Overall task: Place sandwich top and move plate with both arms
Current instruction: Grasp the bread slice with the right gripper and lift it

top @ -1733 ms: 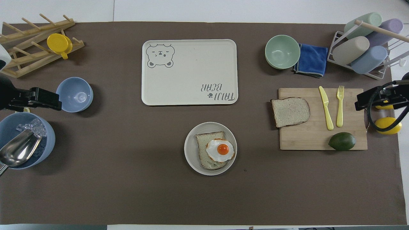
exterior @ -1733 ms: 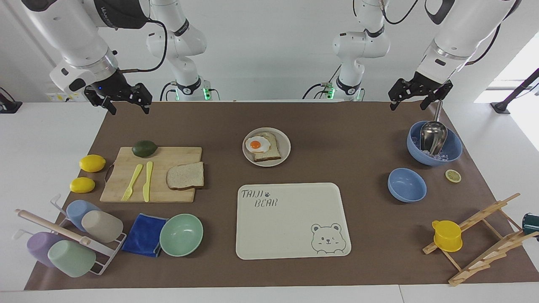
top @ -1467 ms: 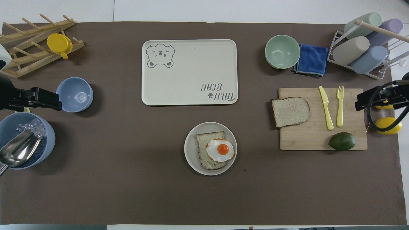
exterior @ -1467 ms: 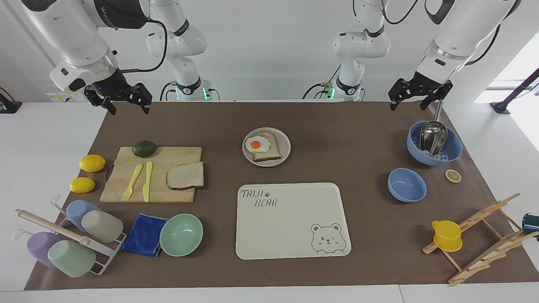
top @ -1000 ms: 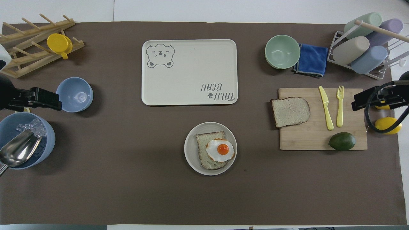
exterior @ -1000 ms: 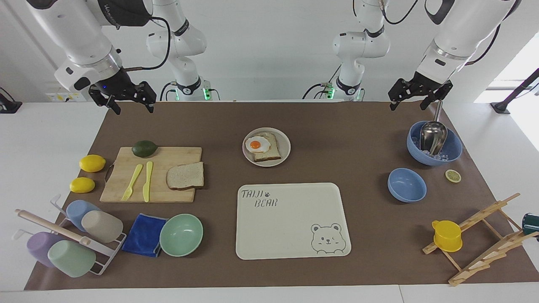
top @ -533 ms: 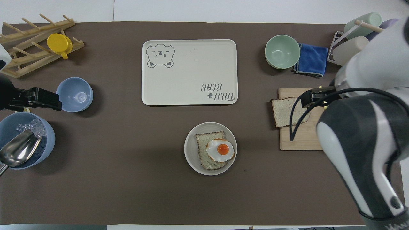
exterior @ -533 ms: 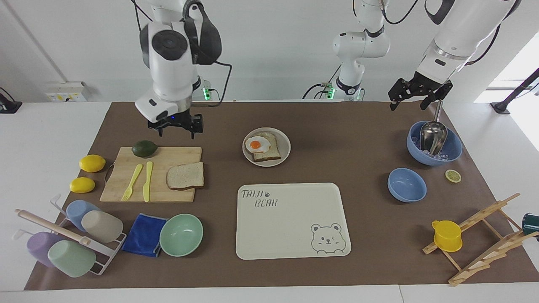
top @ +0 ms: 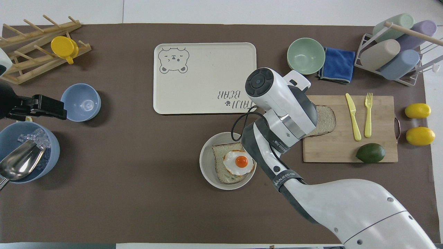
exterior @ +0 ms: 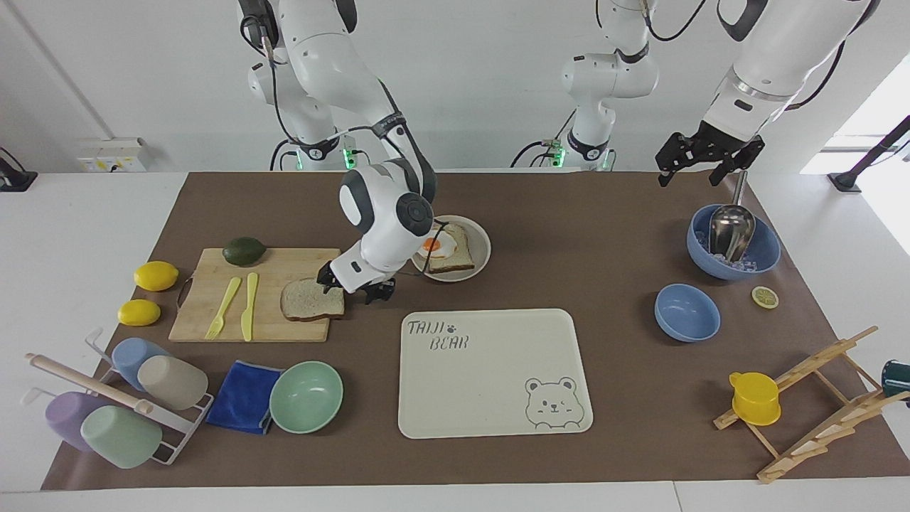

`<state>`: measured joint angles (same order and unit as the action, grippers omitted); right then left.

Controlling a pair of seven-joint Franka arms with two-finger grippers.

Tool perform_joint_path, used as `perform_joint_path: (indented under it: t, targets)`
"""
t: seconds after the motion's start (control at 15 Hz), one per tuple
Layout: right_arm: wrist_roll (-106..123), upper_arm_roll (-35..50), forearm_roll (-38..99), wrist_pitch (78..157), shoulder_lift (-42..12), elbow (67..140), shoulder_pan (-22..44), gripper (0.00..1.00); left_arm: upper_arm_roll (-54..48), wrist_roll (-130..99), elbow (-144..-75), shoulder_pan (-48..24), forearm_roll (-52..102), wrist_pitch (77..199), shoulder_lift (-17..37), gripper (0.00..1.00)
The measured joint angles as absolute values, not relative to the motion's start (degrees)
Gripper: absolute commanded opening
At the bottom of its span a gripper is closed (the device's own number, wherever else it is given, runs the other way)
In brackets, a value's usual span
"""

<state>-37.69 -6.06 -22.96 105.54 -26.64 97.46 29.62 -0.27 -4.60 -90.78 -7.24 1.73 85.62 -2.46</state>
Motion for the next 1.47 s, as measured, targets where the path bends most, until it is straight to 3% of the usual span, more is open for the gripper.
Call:
perform_joint_path:
  t: [0.53,0.87,1.07,1.33,1.47]
  targets:
    - [-37.7,-6.5,-23.0,108.7,-24.7,103.9,29.6,1.0,-0.3,-4.6,-90.8,-7.2,1.7,85.6,-2.5,1.0]
    - [-37.7,-6.5,-24.7,109.5,-23.7,107.0,29.5,0.79,-0.3,-4.6,-90.8,-7.2,1.7,85.6,-2.5,1.0]
    - [-37.7,-6.5,-27.1,109.7,-23.3,107.9,29.6,0.54,-0.3,-4.6,-90.8,-7.2,1.7,85.6,-2.5,1.0]
    - [-37.7,-6.4,-28.2,110.0,-22.6,108.7,29.6,0.05,-0.3,-4.6,-90.8,-7.2,1.7,85.6,-2.5,1.0]
    - [-37.7,-6.2,-28.2,110.0,-22.1,108.8,29.7,0.0,-0.3,-4.6,-90.8,-7.2,1.7,85.6,-2.5,1.0]
